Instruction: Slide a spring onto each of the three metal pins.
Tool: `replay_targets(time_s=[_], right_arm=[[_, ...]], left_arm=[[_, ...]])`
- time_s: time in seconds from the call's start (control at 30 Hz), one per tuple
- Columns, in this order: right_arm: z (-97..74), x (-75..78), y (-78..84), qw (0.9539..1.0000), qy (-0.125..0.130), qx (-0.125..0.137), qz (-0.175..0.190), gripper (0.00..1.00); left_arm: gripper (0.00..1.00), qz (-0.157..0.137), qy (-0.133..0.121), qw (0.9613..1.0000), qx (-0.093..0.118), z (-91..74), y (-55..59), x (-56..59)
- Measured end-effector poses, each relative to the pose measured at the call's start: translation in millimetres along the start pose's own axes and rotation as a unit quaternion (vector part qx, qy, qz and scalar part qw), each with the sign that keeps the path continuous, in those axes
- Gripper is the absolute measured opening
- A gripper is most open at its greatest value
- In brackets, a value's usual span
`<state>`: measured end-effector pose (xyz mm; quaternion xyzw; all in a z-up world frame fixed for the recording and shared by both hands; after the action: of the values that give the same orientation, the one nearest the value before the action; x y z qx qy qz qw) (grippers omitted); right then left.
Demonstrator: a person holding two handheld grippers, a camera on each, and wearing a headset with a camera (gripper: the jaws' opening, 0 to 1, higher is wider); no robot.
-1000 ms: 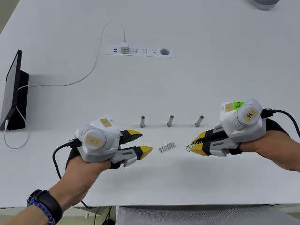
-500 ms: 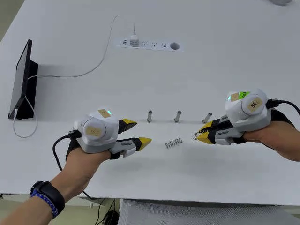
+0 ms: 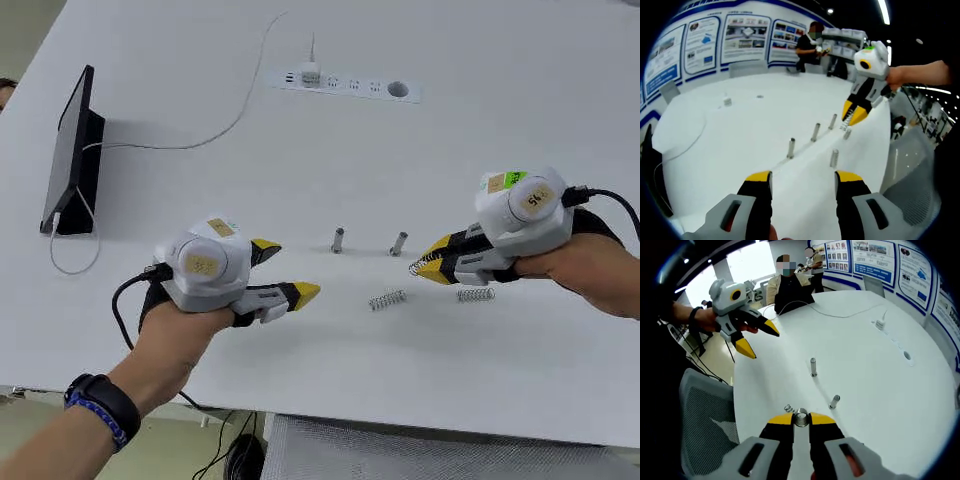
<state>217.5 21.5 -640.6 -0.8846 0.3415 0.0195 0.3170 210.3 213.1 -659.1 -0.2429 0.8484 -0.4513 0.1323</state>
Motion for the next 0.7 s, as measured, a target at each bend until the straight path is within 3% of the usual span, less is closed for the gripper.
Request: replay_targets(time_s=[0.3,0.7], right_arm=[[17.2,3.8,-21.0,1.0000,0.000,-0.003,-0.009,0.12],[36.1,4.9,-46.7,0.9997,0.004,0.003,-0.023,0.12]], left_arm=[[0.57,-0.012,-0.015,0.9998,-0.008,-8.3,9.1,-6.2],[0.58,-0.024,-0.026,0.9993,-0.010,-17.5,17.1,-8.0]])
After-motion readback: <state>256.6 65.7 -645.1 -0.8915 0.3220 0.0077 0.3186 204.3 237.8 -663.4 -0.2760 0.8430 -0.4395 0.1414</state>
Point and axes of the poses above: the centre of the closed fingertips' face, and the gripper's own axes: z roughly forward along the fingers, x roughly to its right, y roughly out of its underside, the point moved 4 cm from there along -z, roughly backward along the fingers, and after that the axes turned 13 degrees about z, right-handed, at the moved point
